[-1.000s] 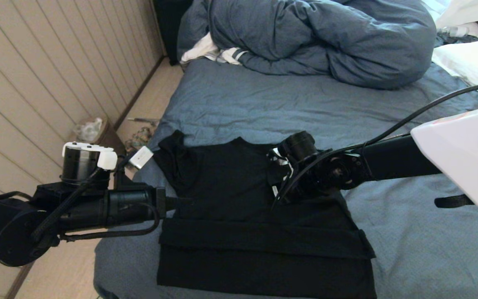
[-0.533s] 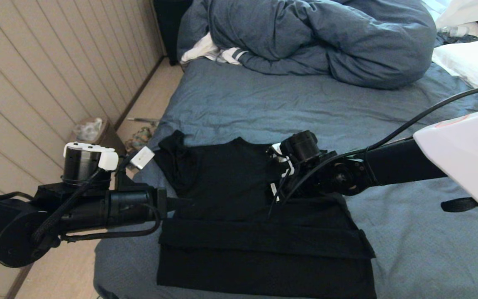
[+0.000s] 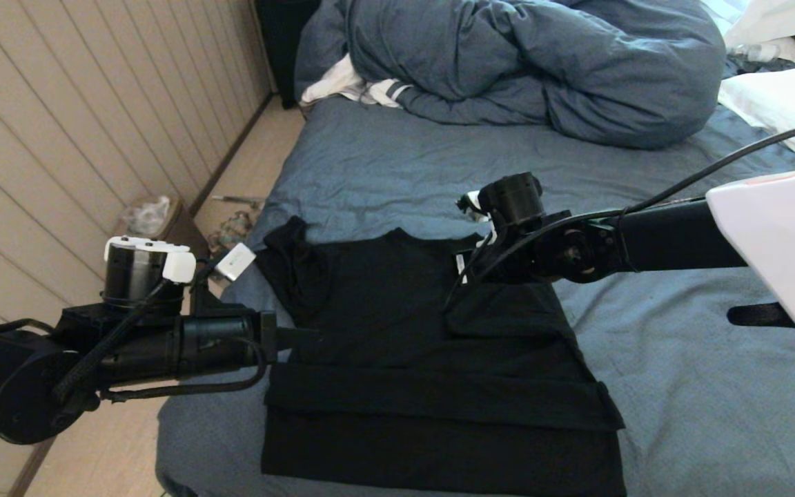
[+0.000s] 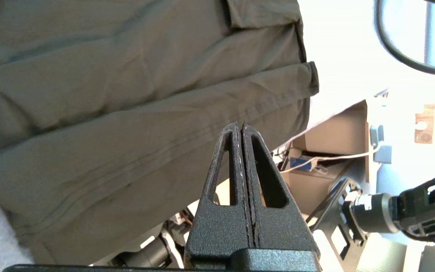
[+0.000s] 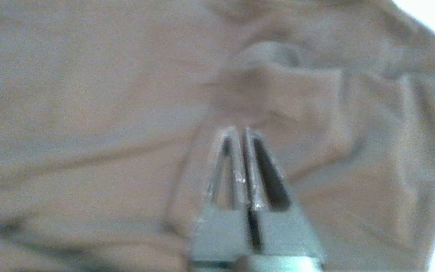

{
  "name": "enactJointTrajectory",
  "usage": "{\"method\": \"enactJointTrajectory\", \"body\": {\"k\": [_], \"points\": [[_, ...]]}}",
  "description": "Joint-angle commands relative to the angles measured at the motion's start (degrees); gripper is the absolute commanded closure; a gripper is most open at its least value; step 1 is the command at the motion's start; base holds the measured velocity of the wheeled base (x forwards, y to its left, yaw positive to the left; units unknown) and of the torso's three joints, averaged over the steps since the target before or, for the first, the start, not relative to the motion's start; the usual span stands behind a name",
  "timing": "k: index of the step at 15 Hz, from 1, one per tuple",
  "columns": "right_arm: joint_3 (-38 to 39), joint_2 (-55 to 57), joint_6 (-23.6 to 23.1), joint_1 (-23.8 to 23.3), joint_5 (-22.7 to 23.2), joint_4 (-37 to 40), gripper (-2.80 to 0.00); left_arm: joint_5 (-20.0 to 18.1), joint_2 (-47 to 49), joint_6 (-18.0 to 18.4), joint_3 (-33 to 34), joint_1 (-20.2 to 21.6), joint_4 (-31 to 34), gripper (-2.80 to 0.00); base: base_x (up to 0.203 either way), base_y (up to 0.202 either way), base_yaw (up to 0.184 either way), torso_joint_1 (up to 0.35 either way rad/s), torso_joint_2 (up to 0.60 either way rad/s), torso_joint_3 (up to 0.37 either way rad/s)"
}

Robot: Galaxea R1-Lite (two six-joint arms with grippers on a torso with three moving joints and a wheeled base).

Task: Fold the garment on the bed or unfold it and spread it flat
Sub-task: Fold the black T-shirt

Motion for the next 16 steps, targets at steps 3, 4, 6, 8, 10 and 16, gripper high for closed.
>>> {"method": "enactJointTrajectory", "body": {"k": [3, 4, 6, 8, 10, 16], "points": [[-1.0, 3.8, -0.2, -2.0, -1.4, -0.1, 0.00, -0.2, 0.3, -0.1, -0.1, 0.0, -0.2, 0.00, 0.000, 0.000, 0.000, 0.000, 0.00, 0.000], [-1.0, 3.7, -0.2, -2.1, -1.4, -0.1, 0.00, -0.2, 0.4, -0.1, -0.1, 0.0, -0.2, 0.00, 0.000, 0.000, 0.000, 0.000, 0.00, 0.000], [-1.6, 4.6, -0.2, -2.2, -1.5, -0.1, 0.00, -0.3, 0.4, -0.1, 0.0, -0.2, -0.2, 0.00, 0.000, 0.000, 0.000, 0.000, 0.00, 0.000], [-4.0, 7.3, -0.3, -2.2, -1.8, 0.0, 0.00, -0.3, 0.4, -0.1, 0.0, -0.3, -0.2, 0.00, 0.000, 0.000, 0.000, 0.000, 0.00, 0.000], [-8.3, 11.4, -0.4, -1.8, -2.6, 0.3, 0.00, -0.3, 0.4, -0.1, 0.0, -0.3, -0.2, 0.00, 0.000, 0.000, 0.000, 0.000, 0.00, 0.000], [-19.5, 17.4, -0.6, -0.2, -6.9, 1.0, 0.00, -0.2, 0.3, -0.2, 0.7, -0.5, -2.0, 0.00, 0.000, 0.000, 0.000, 0.000, 0.00, 0.000]]}}
